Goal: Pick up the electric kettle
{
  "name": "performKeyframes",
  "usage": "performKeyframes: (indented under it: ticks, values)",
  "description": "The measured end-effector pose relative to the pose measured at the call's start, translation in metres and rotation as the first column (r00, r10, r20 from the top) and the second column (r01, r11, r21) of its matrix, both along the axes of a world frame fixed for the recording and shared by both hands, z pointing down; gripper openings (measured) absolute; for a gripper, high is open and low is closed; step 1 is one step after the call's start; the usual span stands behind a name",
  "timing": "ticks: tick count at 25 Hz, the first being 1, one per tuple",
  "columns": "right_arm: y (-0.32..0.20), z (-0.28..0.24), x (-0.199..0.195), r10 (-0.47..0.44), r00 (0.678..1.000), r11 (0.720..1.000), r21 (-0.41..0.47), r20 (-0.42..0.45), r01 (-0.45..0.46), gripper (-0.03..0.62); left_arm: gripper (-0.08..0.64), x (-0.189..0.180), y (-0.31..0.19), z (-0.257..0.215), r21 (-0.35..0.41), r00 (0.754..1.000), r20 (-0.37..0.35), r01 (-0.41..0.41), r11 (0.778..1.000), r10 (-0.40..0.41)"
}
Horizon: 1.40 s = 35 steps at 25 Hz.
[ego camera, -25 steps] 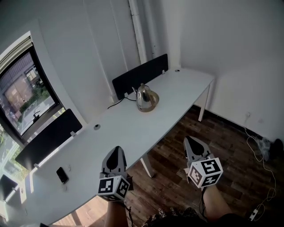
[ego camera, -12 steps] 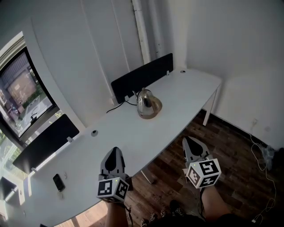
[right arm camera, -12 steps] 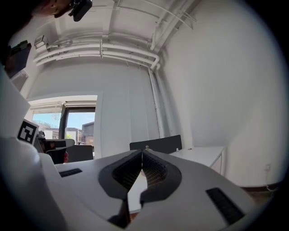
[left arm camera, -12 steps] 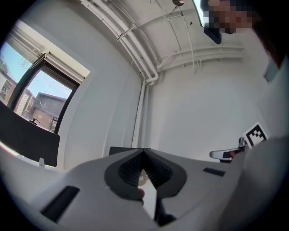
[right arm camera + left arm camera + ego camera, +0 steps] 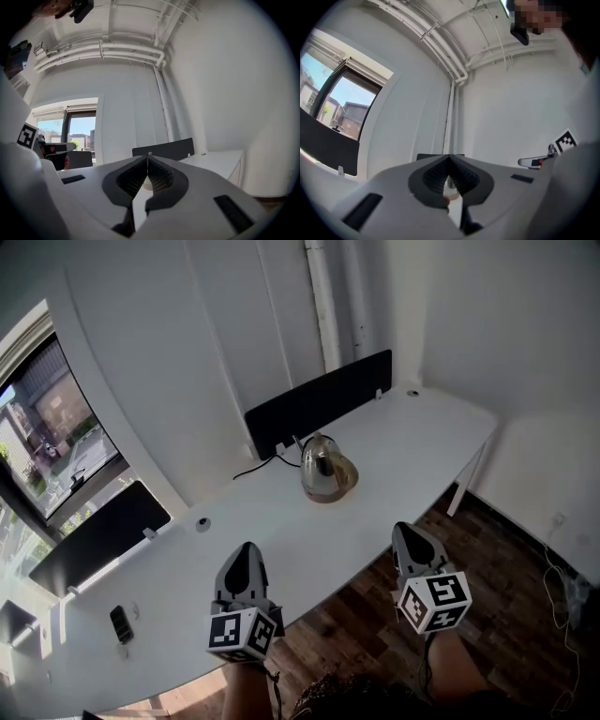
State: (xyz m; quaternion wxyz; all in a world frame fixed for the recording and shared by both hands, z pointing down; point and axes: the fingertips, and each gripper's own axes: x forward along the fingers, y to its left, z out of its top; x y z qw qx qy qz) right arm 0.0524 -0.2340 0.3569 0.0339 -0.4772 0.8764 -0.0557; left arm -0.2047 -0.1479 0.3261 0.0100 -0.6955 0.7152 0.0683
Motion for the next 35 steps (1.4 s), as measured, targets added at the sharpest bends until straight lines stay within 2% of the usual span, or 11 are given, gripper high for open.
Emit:
performKeyframes:
  ticks: [4, 8, 21, 30, 35]
  values:
    - [-0.021, 0.001, -0.009, -0.01, 1.0, 1.0, -0.007, -0.001, 0.01, 0.008, -0.003, -0.01, -0.02, -0.001, -0.005, 1.0, -0.009, 0.01, 1.0, -0.011]
    - [-0.043, 0.006, -0.021, 0.004, 1.0, 1.0, -0.015, -0.006, -0.004, 0.008, -0.003, -0.019, -0.047, 0.0, -0.006, 1.0, 0.001, -0.013, 1.0, 0.013]
    - [-0.121, 0.024, -0.066, 0.086, 0.995, 0.995, -0.049, -0.045, -0.088, 0.008, -0.003, -0.064, -0.147, 0.026, -0.047, 0.994, -0.052, -0.098, 0.994, 0.096]
    - [-0.152, 0.05, -0.084, 0.165, 0.984, 0.982, -0.085, -0.066, -0.171, 0.011, -0.003, -0.088, -0.183, 0.042, -0.07, 0.987, -0.055, -0.153, 0.986, 0.149]
    - [-0.169, 0.078, -0.092, 0.197, 0.977, 0.968, -0.144, -0.086, -0.207, 0.139, -0.003, -0.097, -0.192, 0.054, -0.088, 0.986, -0.068, -0.155, 0.984, 0.149]
